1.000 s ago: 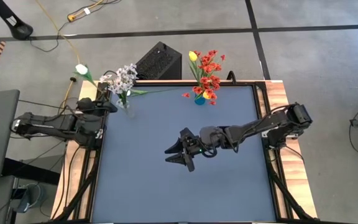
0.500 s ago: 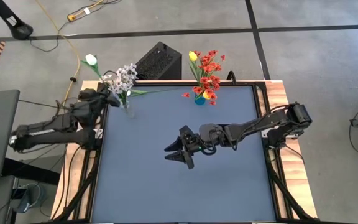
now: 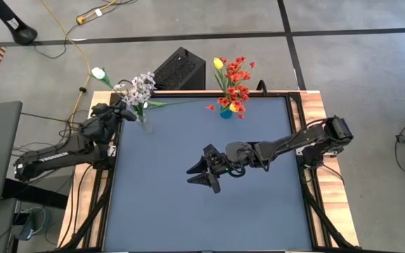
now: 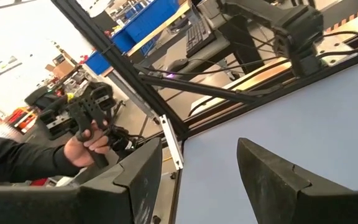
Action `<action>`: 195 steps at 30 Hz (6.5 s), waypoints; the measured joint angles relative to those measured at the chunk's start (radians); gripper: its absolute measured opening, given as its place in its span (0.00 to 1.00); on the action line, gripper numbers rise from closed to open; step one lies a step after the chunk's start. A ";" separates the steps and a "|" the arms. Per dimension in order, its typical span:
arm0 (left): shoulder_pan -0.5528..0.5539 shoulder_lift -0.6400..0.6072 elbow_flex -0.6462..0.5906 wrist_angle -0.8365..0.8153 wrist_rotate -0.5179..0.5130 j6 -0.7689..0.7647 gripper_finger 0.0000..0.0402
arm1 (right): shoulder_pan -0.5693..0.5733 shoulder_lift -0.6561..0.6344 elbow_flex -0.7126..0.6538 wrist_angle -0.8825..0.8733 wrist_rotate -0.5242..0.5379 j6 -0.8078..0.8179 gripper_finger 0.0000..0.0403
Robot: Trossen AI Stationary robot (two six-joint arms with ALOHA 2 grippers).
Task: Sort flowers into vase by color
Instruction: Put the bottom white tulip into the transparent vase, then put the white tulip into the transparent vase
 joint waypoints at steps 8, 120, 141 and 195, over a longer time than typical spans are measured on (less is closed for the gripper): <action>0.000 -0.051 -0.046 0.061 0.055 0.081 0.00 | 0.004 0.000 0.000 0.000 -0.002 0.002 0.58; -0.002 -0.050 0.271 -0.909 0.782 -0.176 0.36 | 0.015 0.000 0.000 0.009 0.079 -0.089 0.56; -0.002 -0.043 0.390 -0.670 1.281 -0.203 0.36 | -0.024 0.001 0.173 -0.082 0.087 -0.059 0.54; -0.001 0.024 0.731 -0.952 0.487 -0.180 0.36 | -1.281 0.599 1.151 -0.346 -0.566 -0.048 0.46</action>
